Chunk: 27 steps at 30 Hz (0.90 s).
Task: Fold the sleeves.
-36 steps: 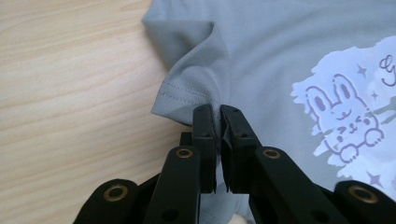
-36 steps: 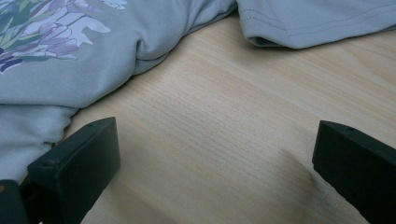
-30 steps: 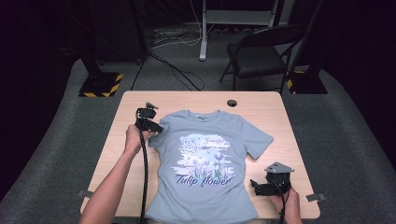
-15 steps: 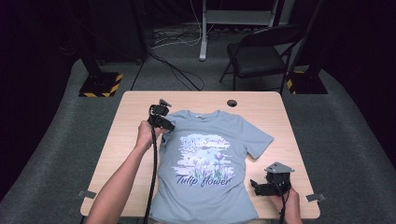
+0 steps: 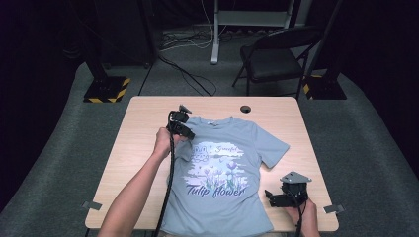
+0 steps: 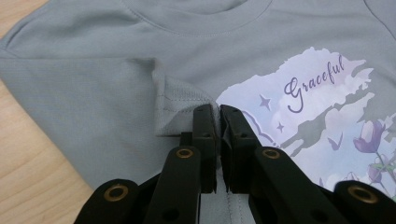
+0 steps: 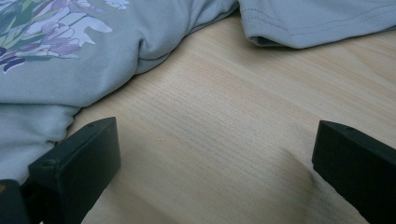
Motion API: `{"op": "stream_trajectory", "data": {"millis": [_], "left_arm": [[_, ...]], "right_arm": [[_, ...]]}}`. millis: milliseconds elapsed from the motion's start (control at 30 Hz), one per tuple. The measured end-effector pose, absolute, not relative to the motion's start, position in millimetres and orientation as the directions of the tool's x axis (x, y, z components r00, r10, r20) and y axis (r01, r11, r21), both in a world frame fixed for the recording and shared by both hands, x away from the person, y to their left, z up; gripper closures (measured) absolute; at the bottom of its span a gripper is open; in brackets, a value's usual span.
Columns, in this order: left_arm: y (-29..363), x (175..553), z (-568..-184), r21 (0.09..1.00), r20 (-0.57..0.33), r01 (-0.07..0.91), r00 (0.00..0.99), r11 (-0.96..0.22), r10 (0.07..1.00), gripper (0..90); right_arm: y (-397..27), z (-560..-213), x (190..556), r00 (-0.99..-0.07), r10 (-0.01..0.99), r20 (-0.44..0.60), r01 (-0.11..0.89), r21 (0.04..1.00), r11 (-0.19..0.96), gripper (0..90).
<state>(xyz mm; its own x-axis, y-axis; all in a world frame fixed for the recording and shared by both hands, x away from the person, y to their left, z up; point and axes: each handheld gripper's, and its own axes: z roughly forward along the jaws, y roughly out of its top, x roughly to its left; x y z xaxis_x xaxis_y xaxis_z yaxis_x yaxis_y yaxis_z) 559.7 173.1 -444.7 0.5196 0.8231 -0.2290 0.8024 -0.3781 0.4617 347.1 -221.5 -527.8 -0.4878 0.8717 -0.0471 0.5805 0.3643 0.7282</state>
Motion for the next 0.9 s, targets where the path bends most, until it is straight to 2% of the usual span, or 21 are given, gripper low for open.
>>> {"op": "stream_trajectory", "data": {"millis": [733, 900], "left_arm": [[189.9, 554.0, -450.1, 0.452, -0.271, 0.814, 0.516, -0.366, 0.813, 61.6], [195.5, 548.0, -452.4, 0.438, -0.266, 0.819, 0.511, -0.370, 0.817, 51.7]], "right_arm": [[-221.6, -527.9, 347.0, -0.489, 0.871, -0.045, 0.581, 0.728, 0.365, 0.1], [-221.7, -527.9, 347.1, -0.490, 0.870, -0.046, 0.580, 0.728, 0.365, 0.1]]}}
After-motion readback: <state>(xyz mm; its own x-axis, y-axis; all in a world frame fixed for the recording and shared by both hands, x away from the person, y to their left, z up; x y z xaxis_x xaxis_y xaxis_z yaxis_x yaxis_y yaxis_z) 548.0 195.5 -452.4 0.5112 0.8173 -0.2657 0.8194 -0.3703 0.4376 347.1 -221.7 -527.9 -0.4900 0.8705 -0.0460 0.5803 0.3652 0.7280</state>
